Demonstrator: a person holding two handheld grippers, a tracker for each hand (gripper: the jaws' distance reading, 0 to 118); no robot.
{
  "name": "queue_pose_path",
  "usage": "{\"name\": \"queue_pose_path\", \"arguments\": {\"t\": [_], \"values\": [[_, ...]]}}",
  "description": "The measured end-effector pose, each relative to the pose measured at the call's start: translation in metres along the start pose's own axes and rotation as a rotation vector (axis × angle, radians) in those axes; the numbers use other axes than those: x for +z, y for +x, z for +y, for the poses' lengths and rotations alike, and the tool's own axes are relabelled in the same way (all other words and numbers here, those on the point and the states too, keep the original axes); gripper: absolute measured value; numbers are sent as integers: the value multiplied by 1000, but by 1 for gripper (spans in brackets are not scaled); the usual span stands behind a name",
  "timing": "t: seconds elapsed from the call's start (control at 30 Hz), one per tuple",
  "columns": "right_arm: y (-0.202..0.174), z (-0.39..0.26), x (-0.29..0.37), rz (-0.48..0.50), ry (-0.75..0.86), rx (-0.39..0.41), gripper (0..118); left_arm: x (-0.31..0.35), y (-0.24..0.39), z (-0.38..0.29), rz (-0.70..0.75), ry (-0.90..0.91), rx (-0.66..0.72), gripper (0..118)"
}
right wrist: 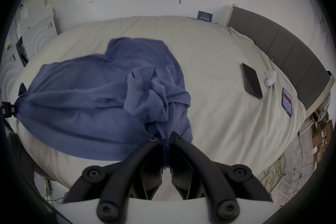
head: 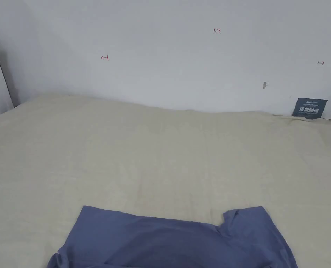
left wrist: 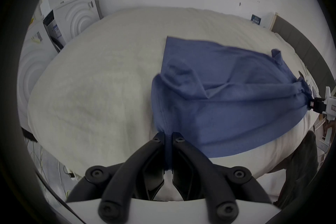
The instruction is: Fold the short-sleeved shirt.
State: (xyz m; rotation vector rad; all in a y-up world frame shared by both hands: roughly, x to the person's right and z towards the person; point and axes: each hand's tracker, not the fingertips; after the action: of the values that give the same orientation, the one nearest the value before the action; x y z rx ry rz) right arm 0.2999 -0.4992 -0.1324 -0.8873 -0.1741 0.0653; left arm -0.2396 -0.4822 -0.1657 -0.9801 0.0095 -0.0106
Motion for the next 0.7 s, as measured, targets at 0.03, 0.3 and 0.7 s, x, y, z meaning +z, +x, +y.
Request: {"name": "queue_pose_path", "arguments": {"t": [0.03, 0.3, 0.7], "values": [[-2, -3, -2, -5, -9, 4, 4, -3, 1, -4, 2, 12, 2, 2], [-16, -12, -14, -56, -3, 34, 5, -28, -10, -11, 20, 14, 18, 2], [-14, 12, 50, 0, 189, -11, 39, 30, -23, -5, -15, 290, 40, 52]]}}
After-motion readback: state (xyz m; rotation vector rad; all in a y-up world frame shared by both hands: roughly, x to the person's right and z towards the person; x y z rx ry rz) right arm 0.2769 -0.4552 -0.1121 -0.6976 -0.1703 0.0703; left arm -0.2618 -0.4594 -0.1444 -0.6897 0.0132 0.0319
